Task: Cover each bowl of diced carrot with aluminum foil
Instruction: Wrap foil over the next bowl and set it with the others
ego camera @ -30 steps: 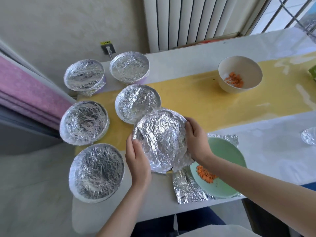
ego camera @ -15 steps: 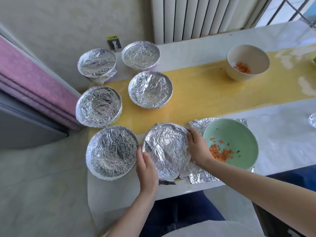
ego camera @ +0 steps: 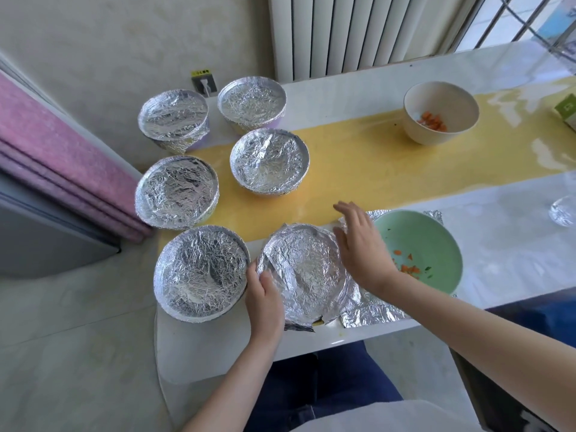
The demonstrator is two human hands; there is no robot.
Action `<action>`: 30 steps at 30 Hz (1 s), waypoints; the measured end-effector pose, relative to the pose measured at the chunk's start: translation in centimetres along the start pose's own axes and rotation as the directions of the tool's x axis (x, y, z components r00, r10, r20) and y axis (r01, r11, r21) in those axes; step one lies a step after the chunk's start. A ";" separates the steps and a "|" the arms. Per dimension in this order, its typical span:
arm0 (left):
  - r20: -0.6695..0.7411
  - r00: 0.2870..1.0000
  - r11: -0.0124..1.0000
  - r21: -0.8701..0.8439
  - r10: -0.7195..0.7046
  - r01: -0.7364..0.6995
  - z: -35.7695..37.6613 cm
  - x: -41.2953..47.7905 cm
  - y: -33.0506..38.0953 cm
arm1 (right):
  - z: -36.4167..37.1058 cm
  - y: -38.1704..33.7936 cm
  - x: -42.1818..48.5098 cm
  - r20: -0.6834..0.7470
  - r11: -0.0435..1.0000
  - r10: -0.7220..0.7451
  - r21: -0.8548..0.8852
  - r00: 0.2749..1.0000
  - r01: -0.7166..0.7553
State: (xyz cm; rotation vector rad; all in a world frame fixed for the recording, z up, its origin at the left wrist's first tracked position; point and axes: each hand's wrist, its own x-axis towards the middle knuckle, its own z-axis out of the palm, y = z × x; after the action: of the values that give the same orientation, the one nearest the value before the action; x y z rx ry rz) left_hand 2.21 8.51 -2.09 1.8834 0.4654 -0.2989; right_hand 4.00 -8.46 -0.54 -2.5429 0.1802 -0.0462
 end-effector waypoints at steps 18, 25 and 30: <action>-0.116 0.993 1.000 0.029 0.004 -0.001 2.0 2.0 0.9 | -7.9 8.2 10.0 0.753 0.977 0.214 -0.154 0.623 -0.149; -0.103 0.995 0.996 0.086 0.000 0.009 2.4 2.6 1.4 | -7.4 10.0 10.9 0.658 0.971 0.237 -0.141 0.714 -0.192; -0.133 0.987 0.972 0.228 0.088 -0.056 2.4 2.6 2.1 | -5.8 12.7 12.4 0.699 0.956 0.271 -0.273 0.662 -0.104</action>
State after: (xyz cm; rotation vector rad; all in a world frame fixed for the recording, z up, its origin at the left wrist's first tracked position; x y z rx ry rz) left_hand 5.53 6.05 -2.24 2.1469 0.4729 -0.1746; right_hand 14.38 -23.81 -2.89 -2.5102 0.1283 1.1262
